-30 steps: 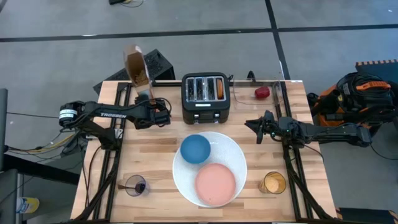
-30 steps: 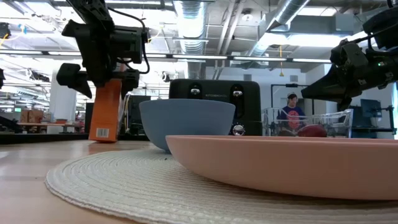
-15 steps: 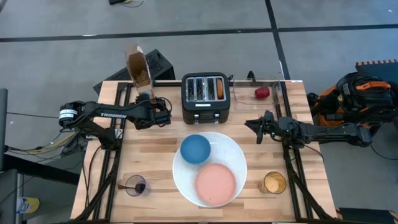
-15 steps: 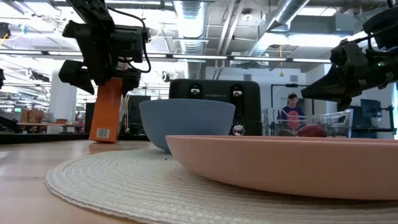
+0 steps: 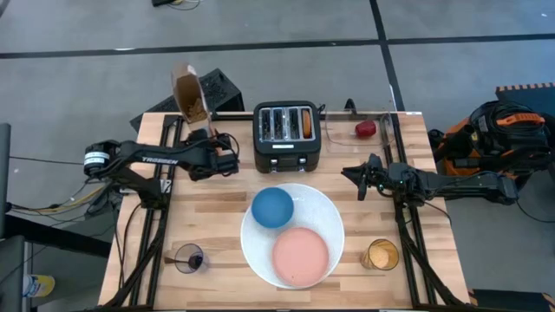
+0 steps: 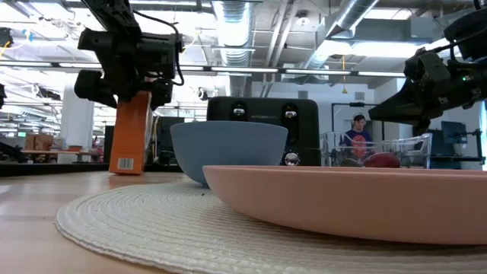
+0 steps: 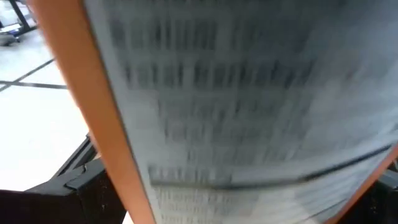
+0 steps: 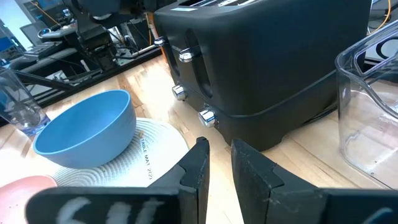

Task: Arrange a breakfast setting
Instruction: Pour the cereal into the blue bowl

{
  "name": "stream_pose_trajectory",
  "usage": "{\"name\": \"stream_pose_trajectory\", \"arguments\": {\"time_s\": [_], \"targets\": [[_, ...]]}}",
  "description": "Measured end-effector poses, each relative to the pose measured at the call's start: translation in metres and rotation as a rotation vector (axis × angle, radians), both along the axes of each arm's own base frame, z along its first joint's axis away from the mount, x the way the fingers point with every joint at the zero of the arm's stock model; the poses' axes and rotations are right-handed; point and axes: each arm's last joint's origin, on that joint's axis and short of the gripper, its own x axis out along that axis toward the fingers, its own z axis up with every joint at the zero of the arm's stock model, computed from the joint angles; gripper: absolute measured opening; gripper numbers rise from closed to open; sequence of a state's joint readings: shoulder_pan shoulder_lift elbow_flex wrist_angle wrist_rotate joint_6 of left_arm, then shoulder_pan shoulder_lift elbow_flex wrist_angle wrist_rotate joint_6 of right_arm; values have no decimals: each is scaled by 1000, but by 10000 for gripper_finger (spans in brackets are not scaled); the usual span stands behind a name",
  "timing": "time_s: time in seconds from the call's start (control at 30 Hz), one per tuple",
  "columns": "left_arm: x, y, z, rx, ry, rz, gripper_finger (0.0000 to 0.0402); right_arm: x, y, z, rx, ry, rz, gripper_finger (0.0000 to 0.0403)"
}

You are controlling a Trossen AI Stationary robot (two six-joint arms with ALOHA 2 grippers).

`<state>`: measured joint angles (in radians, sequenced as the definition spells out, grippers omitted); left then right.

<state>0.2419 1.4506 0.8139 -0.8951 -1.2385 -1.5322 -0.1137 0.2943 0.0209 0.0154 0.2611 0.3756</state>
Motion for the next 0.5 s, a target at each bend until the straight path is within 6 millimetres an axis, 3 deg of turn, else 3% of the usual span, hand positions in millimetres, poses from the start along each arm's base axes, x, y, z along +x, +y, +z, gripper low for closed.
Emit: {"name": "stream_pose_trajectory", "arguments": {"time_s": [0.27,0.5], "targets": [[8,2,-23,-2,36,24,386,0,0,0,0,0,0,91],[11,2,-31,14,50,29,334,0,0,0,0,0,0,91]]}}
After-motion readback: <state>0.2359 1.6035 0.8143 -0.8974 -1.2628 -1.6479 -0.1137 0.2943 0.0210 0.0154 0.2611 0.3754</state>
